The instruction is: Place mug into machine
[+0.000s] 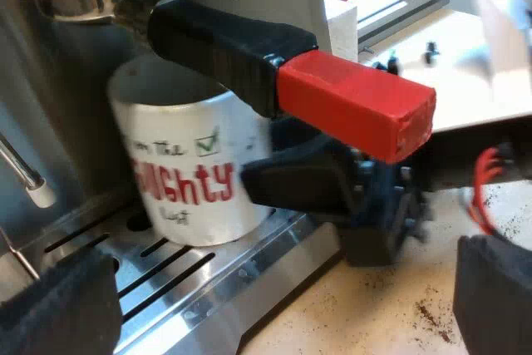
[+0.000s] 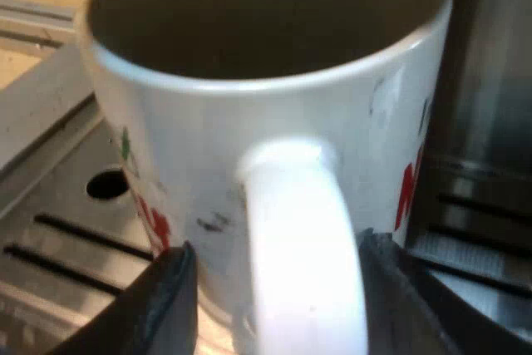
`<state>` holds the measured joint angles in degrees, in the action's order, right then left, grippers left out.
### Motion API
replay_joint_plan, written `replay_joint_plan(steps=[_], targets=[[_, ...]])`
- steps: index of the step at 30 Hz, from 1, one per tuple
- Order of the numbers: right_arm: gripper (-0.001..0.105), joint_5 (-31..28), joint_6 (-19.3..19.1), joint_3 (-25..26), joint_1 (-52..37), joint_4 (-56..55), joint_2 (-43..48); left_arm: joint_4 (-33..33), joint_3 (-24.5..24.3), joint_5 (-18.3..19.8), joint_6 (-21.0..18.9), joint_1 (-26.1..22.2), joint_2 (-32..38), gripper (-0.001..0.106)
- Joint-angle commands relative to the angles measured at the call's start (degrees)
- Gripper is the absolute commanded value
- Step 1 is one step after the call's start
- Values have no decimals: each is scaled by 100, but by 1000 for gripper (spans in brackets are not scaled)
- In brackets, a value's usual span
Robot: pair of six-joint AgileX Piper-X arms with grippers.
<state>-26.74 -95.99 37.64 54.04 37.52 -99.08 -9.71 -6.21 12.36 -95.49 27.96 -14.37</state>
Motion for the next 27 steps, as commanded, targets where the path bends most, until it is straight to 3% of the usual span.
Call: replay_joint_plan(steps=[1, 9, 15, 27], targets=[[46, 2, -71, 257, -75, 123, -101, 101, -29, 30, -69, 19, -1, 82], [46, 2, -71, 497, -178, 79, -186, 101, -29, 30, -69, 19, -1, 82], [46, 2, -61, 433, -77, -887, 95, 101, -29, 30, -69, 19, -1, 82], [46, -500, -21, -628, 600, -1547, 1585, 109, -199, 30, -102, 19, -1, 82]])
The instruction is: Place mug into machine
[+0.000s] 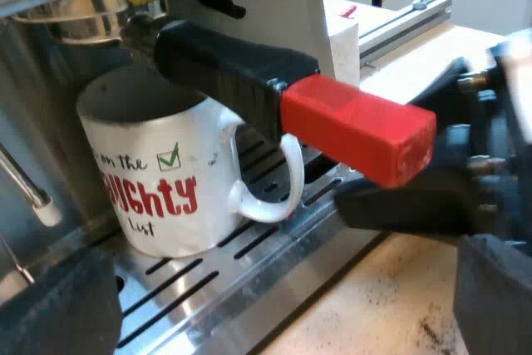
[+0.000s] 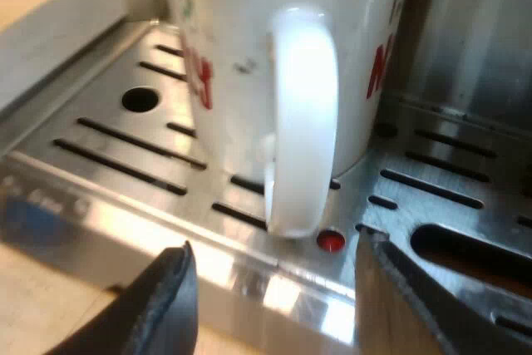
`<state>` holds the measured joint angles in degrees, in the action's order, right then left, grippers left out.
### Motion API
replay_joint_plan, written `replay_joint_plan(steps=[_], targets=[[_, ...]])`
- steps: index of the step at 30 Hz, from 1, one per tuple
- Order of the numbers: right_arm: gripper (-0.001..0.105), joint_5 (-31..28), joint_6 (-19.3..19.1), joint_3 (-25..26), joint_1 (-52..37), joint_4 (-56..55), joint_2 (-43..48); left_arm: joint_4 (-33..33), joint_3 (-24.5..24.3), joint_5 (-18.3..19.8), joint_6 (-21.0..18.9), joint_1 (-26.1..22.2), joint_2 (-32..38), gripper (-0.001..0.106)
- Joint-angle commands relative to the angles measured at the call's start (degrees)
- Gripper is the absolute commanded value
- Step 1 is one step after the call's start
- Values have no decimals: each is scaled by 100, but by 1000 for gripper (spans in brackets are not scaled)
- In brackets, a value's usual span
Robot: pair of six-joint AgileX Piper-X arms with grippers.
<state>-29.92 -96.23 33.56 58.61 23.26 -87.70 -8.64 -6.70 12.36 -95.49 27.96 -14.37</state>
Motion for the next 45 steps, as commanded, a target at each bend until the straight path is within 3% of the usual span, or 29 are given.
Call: replay_joint_plan(steps=[1, 10, 15, 16, 21, 27, 40, 45], targets=[[46, -308, 2, -270, 197, -278, 657, -237, -294, 30, -103, 19, -1, 82], [45, -502, -10, -299, 645, -1165, 2233, -1380, -1176, 30, -103, 19, 11, 82], [18, -500, -37, -299, 811, -1243, 2779, -1789, -1668, 30, -103, 19, 22, 82], [0, -500, -40, -274, 913, -1243, 3032, -1941, -1835, 72, -103, 19, 23, 82], [0, -642, -40, -24, 1095, -1323, 3193, -2339, -2199, 325, -103, 19, 226, 82], [0, -1068, 4, 618, 1100, -1888, 3030, -2484, -2330, 327, -554, 19, 885, 82], [0, -1058, 200, 1547, 934, -2136, 1640, -2752, -2330, 327, -622, 19, 1206, 82], [0, -922, 169, 2156, 680, -2007, 913, -2751, -2330, 327, -622, 19, 1206, 82]])
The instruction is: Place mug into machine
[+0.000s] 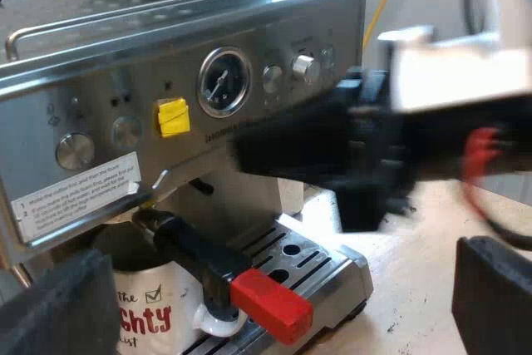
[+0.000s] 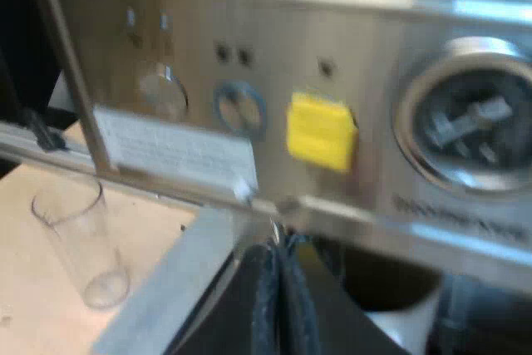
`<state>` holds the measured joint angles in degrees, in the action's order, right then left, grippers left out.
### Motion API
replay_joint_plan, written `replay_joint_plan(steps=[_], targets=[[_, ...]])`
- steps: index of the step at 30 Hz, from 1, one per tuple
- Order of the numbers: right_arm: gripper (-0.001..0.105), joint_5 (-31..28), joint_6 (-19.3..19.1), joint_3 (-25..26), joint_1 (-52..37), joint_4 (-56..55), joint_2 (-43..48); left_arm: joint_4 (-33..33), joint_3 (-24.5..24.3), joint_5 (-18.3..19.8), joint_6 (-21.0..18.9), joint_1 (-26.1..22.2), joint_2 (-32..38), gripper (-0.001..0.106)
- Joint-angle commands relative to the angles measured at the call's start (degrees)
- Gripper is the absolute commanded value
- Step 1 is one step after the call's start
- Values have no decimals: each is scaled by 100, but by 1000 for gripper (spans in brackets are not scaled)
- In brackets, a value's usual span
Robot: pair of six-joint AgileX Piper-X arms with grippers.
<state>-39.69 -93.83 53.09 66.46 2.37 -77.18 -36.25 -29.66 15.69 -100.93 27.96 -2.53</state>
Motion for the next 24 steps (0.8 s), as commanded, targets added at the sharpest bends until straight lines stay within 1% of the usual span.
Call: replay_joint_plan(steps=[1, 3, 4, 7, 11, 14, 16, 21, 24], targets=[[0, 121, -70, 314, -156, 82, -246, 11, -34, -6, -78, 19, 22, 82], [0, 197, -85, 472, -233, 82, -394, 11, -34, -6, -78, 19, 22, 82], [0, 113, -138, 564, -276, 82, -497, 11, -34, -6, -78, 19, 22, 82], [0, 49, -139, 707, -402, 82, -665, 11, -34, -6, -78, 19, 22, 82], [0, -76, -139, 761, -599, 82, -782, 11, -34, -6, -78, 19, 22, 82], [0, -352, -139, 761, -746, 65, -789, 11, -34, -6, -78, 19, 22, 82], [0, -368, -139, 761, -811, 85, -789, 11, -34, -6, -78, 19, 22, 82], [0, -235, -139, 761, -956, 79, -789, 11, -34, -6, -78, 19, 22, 82], [0, 199, -139, 761, -938, 26, -729, 11, -34, -6, -78, 19, 22, 82]])
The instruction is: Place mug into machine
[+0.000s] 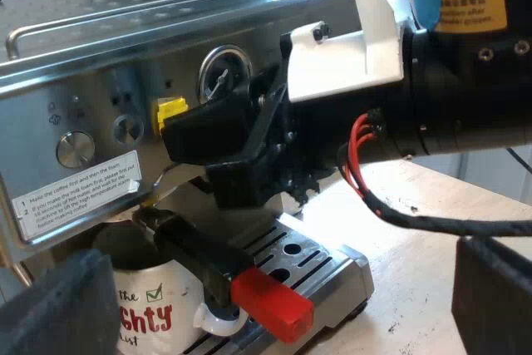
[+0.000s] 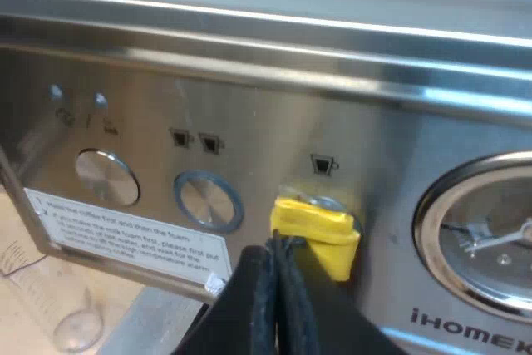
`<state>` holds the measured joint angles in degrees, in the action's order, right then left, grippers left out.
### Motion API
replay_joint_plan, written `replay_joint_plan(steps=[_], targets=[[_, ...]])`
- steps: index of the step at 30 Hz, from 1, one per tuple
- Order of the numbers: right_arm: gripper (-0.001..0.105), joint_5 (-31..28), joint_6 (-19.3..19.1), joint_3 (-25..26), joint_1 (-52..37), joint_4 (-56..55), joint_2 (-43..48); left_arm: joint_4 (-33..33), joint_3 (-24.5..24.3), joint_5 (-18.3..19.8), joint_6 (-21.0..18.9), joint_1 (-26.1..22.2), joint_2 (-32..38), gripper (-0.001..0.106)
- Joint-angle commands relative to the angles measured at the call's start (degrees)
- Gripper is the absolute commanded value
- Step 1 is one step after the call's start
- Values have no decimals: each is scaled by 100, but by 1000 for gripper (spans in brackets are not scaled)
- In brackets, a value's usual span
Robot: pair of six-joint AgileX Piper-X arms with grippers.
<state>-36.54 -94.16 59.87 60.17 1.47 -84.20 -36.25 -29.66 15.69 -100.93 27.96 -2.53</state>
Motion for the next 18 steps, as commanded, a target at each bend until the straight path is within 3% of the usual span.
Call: replay_joint_plan(steps=[1, 3, 6, 11, 13, 18], targets=[[0, 35, -106, 83, -267, 76, 9, 11, -34, -6, -78, 19, 22, 82], [0, 77, -82, 83, -203, 26, 59, 11, -34, -6, -66, 19, 22, 82], [13, 162, -31, 83, 87, -243, 248, 20, -34, -6, -66, 19, 22, 82], [55, 472, 315, 83, 493, -899, 574, 20, -34, -6, -78, 19, 22, 82], [65, 472, 314, 83, 588, -1158, 717, 20, -34, -6, -94, 19, 22, 82], [71, 472, 266, 83, 712, -1788, 1225, 20, -241, -34, -520, 19, 22, 82]])
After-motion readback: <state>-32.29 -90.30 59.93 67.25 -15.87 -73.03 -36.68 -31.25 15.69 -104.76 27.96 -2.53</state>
